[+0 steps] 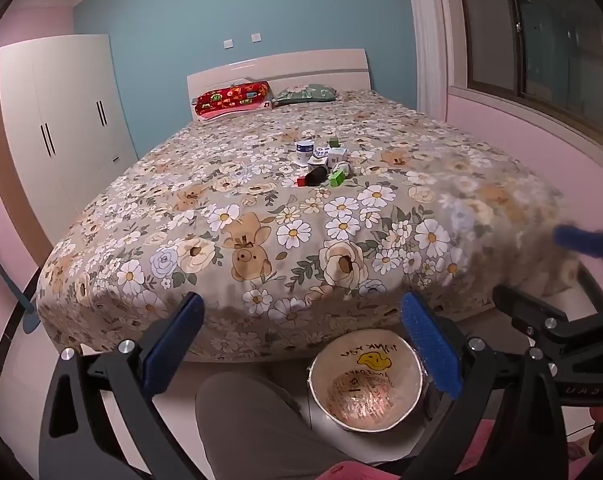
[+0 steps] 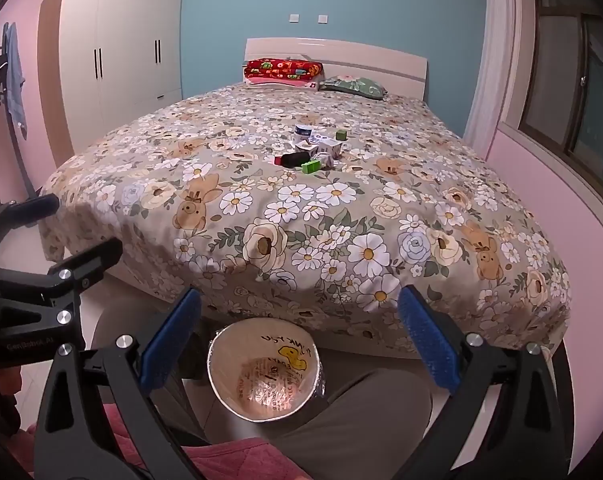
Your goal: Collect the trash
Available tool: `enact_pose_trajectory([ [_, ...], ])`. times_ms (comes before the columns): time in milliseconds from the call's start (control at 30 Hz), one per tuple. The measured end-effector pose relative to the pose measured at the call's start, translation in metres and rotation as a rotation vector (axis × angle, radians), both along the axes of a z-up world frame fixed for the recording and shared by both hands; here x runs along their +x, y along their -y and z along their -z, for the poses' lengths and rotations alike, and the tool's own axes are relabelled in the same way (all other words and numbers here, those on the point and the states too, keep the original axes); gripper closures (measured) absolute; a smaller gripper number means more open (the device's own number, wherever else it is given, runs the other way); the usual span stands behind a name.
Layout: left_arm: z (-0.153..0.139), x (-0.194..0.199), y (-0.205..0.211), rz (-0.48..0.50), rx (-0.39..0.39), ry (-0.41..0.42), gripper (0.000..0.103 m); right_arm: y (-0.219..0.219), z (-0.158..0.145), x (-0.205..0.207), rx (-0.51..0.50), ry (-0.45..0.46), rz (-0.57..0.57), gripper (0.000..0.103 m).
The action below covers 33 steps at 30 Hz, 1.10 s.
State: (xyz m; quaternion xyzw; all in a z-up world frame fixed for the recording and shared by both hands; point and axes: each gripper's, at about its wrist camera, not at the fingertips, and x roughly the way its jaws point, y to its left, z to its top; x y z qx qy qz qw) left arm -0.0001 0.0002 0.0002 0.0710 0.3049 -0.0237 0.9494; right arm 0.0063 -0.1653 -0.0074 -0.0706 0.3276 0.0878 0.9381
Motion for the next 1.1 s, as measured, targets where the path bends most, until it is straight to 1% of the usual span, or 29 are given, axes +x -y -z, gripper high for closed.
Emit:
enact_pose_trajectory([
  [267,0.002,-0.002,-0.002,-0.002,0.005,0.005,0.003,0.002,0.000,0.001,0.022,0.002,0.011,0.006],
  [300,-0.003,-0.001,-0.008,-0.005,0.003,0.006,0.003,-0.001,0.000,0.000,0.007,0.004,0.001,0.007],
  [467,0.000,0.004,-0.014,-0.005,-0.007,0.005,0.003,0.001,0.000,0.002,0.009,0.010,0.002,0.006],
  [1100,0.000,0.001,-0.011,-0.014,-0.002,0.009,0.003,0.003,-0.001,-0.002,0.013,0.016,0.003,0.006],
])
